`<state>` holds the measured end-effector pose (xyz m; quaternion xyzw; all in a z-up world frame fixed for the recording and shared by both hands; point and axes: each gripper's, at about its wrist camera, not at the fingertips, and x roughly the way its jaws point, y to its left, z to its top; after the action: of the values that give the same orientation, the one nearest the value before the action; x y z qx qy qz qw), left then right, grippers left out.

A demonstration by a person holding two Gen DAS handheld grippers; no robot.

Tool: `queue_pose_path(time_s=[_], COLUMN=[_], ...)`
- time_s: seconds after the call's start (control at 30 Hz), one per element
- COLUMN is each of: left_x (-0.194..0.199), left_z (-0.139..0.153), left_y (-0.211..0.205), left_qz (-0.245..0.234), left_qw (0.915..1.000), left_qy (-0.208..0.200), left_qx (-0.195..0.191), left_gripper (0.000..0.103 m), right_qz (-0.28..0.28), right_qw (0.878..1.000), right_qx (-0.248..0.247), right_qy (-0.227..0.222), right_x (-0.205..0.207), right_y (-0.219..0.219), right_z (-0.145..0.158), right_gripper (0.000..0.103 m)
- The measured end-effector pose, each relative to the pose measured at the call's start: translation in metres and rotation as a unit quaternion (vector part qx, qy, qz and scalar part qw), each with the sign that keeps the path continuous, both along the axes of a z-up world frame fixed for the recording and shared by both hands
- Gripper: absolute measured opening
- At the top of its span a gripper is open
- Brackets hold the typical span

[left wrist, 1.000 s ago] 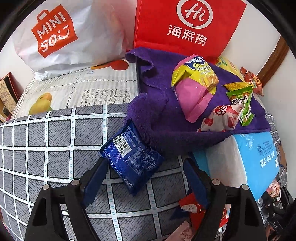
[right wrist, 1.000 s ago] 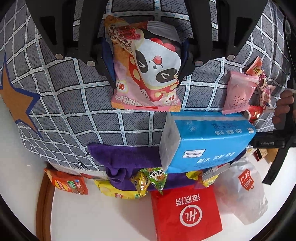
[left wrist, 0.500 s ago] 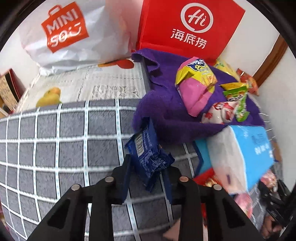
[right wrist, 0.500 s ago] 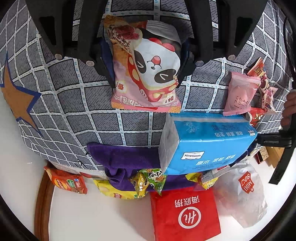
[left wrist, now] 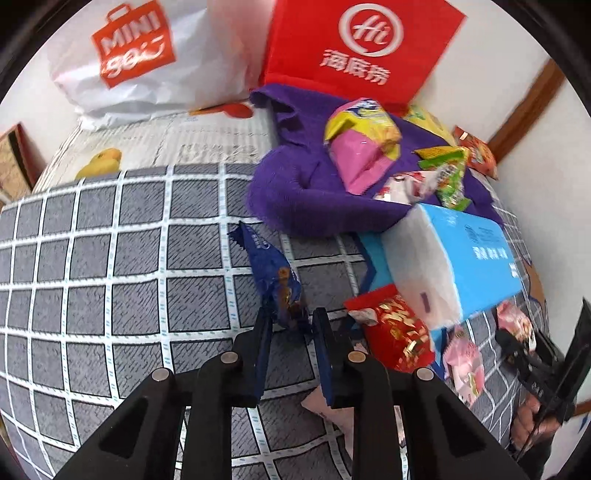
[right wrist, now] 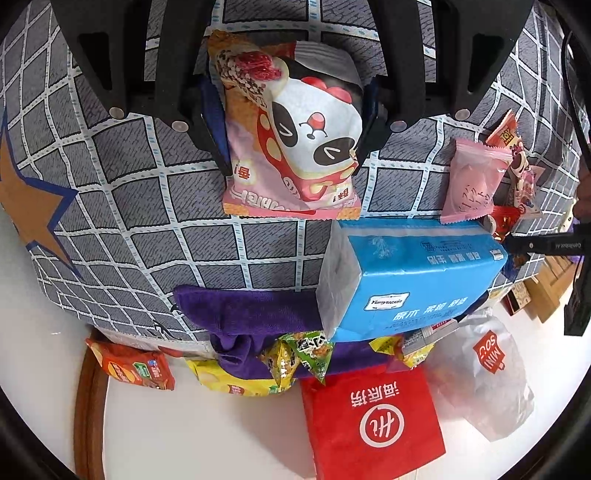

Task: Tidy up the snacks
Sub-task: 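Carry the panda bag and blue packet up over the purple towel with both tools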

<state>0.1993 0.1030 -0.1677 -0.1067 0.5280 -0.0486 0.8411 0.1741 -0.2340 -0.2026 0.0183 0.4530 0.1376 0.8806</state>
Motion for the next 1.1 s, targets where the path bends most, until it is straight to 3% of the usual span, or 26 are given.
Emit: queue_pose_path(time_s=[0.13, 0.2, 0.27, 0.3, 0.33, 0.43, 0.77, 0.9, 1.1], left_x=[0.012, 0.016, 0.019, 0.020, 0.020, 0.016, -0.032, -0.050, -0.069], left_z=[-0.006, -0.007, -0.007, -0.007, -0.007, -0.007, 0.018, 0.034, 0.054], left_y=[0.006, 0.009, 0.009, 0.009, 0.009, 0.007, -0.009, -0.020, -0.043], left_qz=[0.041, 0.054, 0.060, 0.063, 0.063, 0.058, 0.024, -0.001, -0.033], left_qw=[0.9991, 0.9983, 0.9978, 0.9977, 0.9977, 0.9980, 0.9985, 0.9980, 0.9958], left_qy=[-0.012, -0.021, -0.025, -0.025, -0.024, -0.021, -0.038, -0.051, -0.064], left_qx=[0.006, 0.006, 0.007, 0.007, 0.007, -0.013, -0.033, -0.038, -0.056], left_gripper=[0.040, 0.040, 0.039, 0.034, 0.022, 0.017, 0.016, 0.016, 0.016], right_qz=[0.000, 0.000, 0.000, 0.000, 0.000, 0.000, -0.016, -0.008, 0.005], right_qw=[1.000, 1.000, 1.000, 1.000, 1.000, 1.000, 1.000, 0.999, 0.999], right_qx=[0.000, 0.000, 0.000, 0.000, 0.000, -0.005, -0.003, 0.031, 0.024], right_qy=[0.000, 0.000, 0.000, 0.000, 0.000, -0.001, 0.001, -0.004, -0.037], right_x=[0.000, 0.000, 0.000, 0.000, 0.000, 0.000, -0.008, -0.022, -0.038], right_y=[0.000, 0.000, 0.000, 0.000, 0.000, 0.001, -0.003, 0.001, 0.015], right_z=[0.000, 0.000, 0.000, 0.000, 0.000, 0.000, 0.004, 0.021, 0.055], right_gripper=[0.060, 0.060, 0.060, 0.060, 0.060, 0.060, 0.051, 0.051, 0.050])
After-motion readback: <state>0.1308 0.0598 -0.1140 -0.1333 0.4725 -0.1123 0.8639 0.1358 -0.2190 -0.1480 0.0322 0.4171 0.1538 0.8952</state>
